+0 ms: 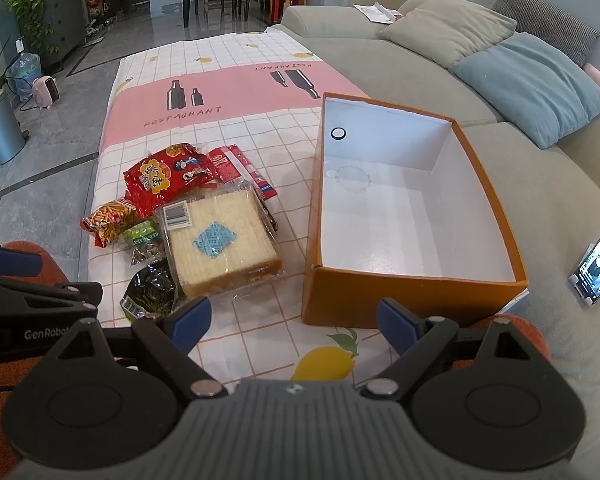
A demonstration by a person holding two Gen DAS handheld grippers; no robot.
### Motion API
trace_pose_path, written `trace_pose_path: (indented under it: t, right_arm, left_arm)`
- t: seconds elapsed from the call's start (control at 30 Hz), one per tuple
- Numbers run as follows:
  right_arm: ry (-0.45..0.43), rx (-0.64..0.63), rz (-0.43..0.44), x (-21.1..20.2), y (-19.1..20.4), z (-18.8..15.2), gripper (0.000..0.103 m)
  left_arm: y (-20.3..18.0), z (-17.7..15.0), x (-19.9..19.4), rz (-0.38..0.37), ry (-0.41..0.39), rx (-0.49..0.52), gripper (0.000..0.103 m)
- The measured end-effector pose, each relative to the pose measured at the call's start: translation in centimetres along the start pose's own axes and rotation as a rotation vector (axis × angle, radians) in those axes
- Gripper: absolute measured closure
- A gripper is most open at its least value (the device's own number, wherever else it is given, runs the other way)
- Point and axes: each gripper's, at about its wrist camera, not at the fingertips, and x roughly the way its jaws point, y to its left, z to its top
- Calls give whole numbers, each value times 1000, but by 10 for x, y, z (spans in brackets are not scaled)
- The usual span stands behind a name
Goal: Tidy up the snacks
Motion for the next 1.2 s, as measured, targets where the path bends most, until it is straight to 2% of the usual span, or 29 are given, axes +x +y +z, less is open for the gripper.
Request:
trace_pose_path:
  t: [1.2]
  right_arm:
    - [9,-12,0,3,3,-2,15]
  left_arm:
    - [2,-1,1,-4,8,-12,30]
